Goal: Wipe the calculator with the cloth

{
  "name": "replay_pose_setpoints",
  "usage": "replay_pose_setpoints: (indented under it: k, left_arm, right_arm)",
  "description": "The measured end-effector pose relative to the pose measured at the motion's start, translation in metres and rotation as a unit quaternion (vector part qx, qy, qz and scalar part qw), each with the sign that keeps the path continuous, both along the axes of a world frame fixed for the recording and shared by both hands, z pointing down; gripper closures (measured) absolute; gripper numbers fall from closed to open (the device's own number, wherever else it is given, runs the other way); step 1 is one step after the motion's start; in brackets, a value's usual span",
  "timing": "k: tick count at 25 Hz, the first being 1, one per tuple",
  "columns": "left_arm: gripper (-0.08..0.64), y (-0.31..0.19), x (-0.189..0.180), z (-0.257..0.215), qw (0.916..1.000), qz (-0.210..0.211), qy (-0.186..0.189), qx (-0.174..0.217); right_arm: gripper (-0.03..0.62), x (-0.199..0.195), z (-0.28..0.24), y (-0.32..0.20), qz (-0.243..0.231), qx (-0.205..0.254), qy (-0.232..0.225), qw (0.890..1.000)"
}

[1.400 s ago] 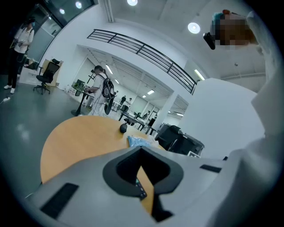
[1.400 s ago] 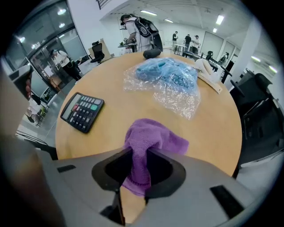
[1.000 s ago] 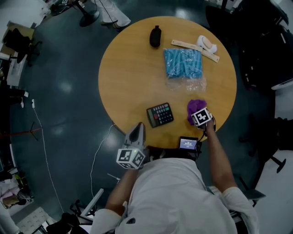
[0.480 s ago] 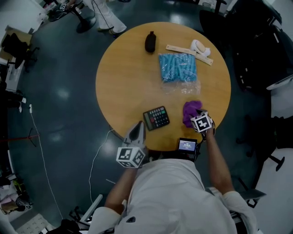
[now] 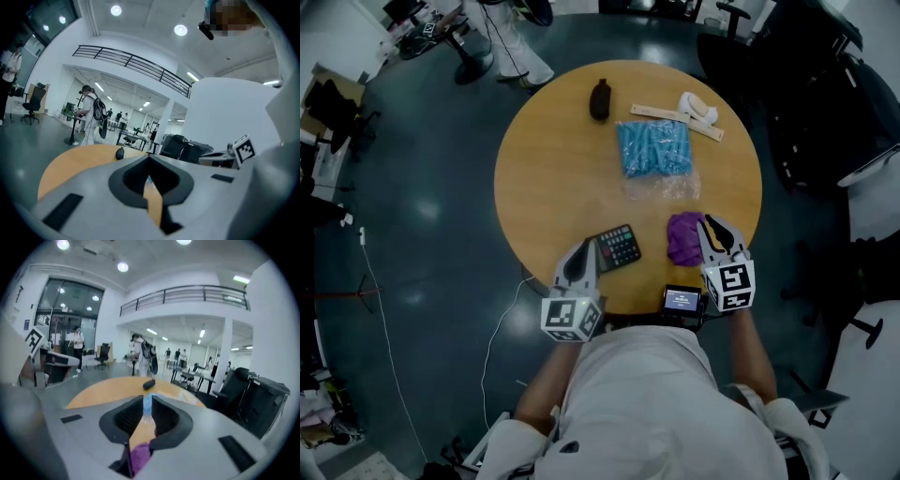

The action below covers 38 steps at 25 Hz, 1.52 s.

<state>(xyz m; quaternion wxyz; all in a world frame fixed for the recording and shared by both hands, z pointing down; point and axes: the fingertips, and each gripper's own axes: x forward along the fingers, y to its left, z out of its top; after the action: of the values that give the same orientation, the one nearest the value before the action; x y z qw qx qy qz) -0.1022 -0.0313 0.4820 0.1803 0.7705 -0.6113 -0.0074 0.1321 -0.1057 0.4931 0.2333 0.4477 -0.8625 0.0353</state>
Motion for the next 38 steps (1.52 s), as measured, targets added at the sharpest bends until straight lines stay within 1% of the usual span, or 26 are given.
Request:
replay_pose_setpoints:
  k: [2,5,7,8,9,13,16,21,28,34,38]
  left_arm:
    - [0.555,-0.006,0.008,-0.024,0.9994,-0.001,-0.018,0.030]
    - [0.554,-0.011,0.019,-0.060,0.9961,-0.012,-0.045,0.074]
    - [0.554,-0.011,0.026,-0.076,0.9928,-0.017,-0.067,0.099]
    - [0.554,-0.011,0.030,-0.078,0.9921,-0.015,-0.072,0.102]
    - [0.554,-0.011,0.033,-0.076,0.9922,-0.010,-0.074,0.100]
    - [0.554,-0.005,0.037,-0.053,0.9953,-0.002,-0.067,0.070]
    - [0.554,0.001,0.037,-0.044,0.9960,0.003,-0.072,0.052]
    - [0.554,0.003,0.037,-0.036,0.9960,0.009,-0.076,0.045]
    - [0.554,0.001,0.039,-0.043,0.9950,0.008,-0.088,0.048]
    - [0.554,0.005,0.038,-0.033,0.9957,0.007,-0.081,0.045]
    - [0.554,0.005,0.037,-0.038,0.9957,0.007,-0.079,0.047]
  right_arm:
    - [0.549,-0.011,-0.048,0.008,0.010,0.072,-0.055,0.996]
    - [0.565,-0.025,-0.107,0.030,0.020,0.158,-0.130,0.979]
    - [0.568,-0.032,-0.128,0.046,0.028,0.189,-0.163,0.968]
    - [0.568,-0.035,-0.130,0.051,0.032,0.193,-0.173,0.965]
    - [0.569,-0.038,-0.126,0.056,0.035,0.188,-0.177,0.965]
    - [0.577,-0.043,-0.092,0.065,0.040,0.137,-0.172,0.975]
    - [0.578,-0.041,-0.078,0.068,0.043,0.118,-0.162,0.979]
    - [0.578,-0.033,-0.078,0.062,0.052,0.121,-0.160,0.978]
    - [0.578,-0.034,-0.081,0.060,0.049,0.120,-0.160,0.979]
    - [0.578,-0.040,-0.078,0.063,0.042,0.116,-0.157,0.980]
    - [0.578,-0.042,-0.078,0.065,0.039,0.114,-0.157,0.980]
